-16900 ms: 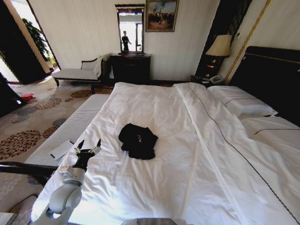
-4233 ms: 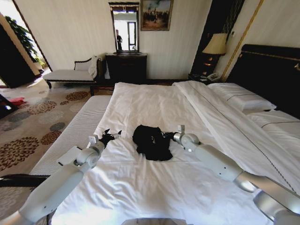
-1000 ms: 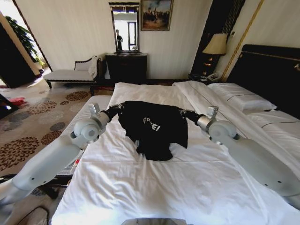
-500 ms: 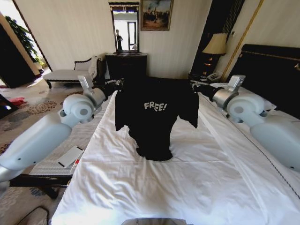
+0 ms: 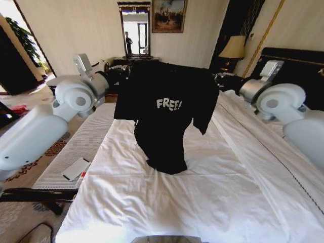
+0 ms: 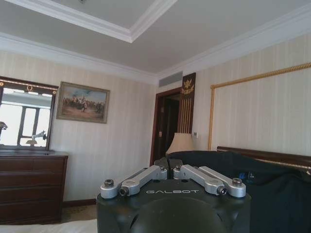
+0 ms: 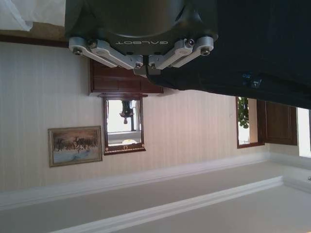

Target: Fold the clothes on the bed.

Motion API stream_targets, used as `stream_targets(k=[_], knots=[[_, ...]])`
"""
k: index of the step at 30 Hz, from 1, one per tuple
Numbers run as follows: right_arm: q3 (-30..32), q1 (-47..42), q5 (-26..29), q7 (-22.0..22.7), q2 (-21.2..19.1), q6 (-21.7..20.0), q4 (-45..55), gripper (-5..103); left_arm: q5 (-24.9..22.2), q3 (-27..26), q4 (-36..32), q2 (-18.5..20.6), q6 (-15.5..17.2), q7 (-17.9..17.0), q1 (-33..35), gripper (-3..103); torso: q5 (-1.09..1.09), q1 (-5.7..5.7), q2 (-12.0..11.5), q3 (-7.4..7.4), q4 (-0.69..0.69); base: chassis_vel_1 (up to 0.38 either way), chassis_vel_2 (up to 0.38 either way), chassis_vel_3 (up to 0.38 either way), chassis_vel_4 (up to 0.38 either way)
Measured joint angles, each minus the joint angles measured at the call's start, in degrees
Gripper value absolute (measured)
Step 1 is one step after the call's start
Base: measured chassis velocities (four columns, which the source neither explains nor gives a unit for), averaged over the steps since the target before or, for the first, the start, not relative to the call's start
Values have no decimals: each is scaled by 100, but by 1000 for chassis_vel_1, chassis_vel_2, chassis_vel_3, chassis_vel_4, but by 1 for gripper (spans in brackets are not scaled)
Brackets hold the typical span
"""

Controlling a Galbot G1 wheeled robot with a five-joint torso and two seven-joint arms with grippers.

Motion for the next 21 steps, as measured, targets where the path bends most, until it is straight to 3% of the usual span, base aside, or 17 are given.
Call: stream_targets(k=[7, 12, 16, 18, 21], knots=[[-143, 304, 14, -18, 4, 1, -53, 0, -146, 112, 176, -69, 7, -17, -372, 0, 0, 0, 0, 0, 1, 0, 0, 0, 0], [117, 121, 155, -18, -230, -5, 256, 0, -429, -151, -312, 223, 43, -59, -318, 0, 1, 2, 0, 0, 0, 0, 0, 0, 0], [944, -501, 669, -4, -869, -123, 1031, 0, -779, -1097, -1253, 951, 87, -67, 435, 0, -1, 1, 0, -1, -3, 0, 0, 0, 0], [1061, -595, 763, -1, -972, -136, 1169, 0, -836, -1345, -1420, 1095, 91, -67, 659, 0, 0, 0, 0, -1, -3, 0, 0, 0, 0], [1711, -917, 1391, 71, -1476, -211, 1867, 0, -1220, -2355, -2360, 1928, 22, -47, 1697, 0, -6, -2, 1, -2, 3, 0, 0, 0, 0]])
